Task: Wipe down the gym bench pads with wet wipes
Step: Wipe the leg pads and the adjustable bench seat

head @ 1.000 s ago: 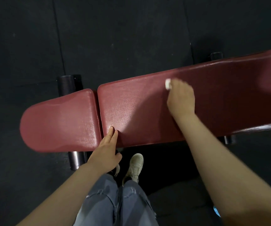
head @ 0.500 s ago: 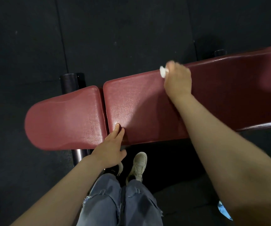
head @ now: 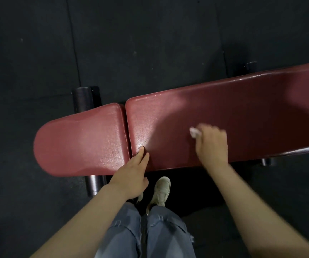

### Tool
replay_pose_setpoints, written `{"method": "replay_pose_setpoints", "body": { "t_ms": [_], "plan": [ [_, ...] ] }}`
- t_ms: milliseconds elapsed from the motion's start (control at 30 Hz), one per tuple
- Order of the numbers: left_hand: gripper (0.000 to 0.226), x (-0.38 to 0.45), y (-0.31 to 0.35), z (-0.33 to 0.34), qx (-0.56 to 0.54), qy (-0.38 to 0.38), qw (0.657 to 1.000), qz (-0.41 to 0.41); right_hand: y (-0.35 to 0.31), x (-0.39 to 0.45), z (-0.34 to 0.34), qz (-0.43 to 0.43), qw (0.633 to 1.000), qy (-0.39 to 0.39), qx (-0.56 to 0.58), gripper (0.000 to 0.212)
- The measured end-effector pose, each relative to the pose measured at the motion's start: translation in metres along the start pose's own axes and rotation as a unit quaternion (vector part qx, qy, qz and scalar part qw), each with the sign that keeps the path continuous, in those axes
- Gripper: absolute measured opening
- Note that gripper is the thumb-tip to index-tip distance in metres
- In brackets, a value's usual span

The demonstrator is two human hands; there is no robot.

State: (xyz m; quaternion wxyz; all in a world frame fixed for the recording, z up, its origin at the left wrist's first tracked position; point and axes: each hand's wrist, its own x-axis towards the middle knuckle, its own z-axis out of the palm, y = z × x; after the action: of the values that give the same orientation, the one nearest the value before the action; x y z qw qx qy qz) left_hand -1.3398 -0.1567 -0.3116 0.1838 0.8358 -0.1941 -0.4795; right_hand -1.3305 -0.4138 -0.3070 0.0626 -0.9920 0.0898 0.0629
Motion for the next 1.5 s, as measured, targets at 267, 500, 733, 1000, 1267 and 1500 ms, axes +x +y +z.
{"method": "replay_pose_setpoints", "body": {
  "t_ms": [267, 500, 733, 1000, 1267, 1500],
  "plan": [
    [0.080, -0.001, 0.003, 0.001, -0.017, 0.011, 1.000, 0.001, -0.033, 0.111, 0.005, 0.003, 1.000, 0.012, -0.025, 0.017],
    [0.079, -0.003, -0.003, -0.004, -0.005, 0.019, 1.000, 0.022, -0.003, -0.087, 0.007, -0.036, 0.991, -0.128, -0.009, 0.021],
    [0.079, -0.002, -0.001, 0.003, -0.004, 0.029, 0.999, 0.014, -0.044, 0.102, 0.015, -0.115, 0.992, 0.005, -0.051, 0.014],
    [0.080, -0.003, 0.001, 0.014, 0.052, 0.040, 0.998, -0.009, -0.029, -0.007, 0.023, -0.230, 0.965, -0.121, -0.023, 0.026],
    [0.081, 0.001, -0.008, 0.023, 0.050, 0.058, 0.997, 0.005, -0.046, 0.084, 0.020, -0.532, 0.833, -0.126, -0.092, 0.011],
    [0.079, 0.000, -0.009, 0.019, 0.035, 0.057, 0.998, 0.009, -0.072, 0.092, 0.041, -0.311, 0.950, -0.016, -0.016, 0.013]
  ]
}}
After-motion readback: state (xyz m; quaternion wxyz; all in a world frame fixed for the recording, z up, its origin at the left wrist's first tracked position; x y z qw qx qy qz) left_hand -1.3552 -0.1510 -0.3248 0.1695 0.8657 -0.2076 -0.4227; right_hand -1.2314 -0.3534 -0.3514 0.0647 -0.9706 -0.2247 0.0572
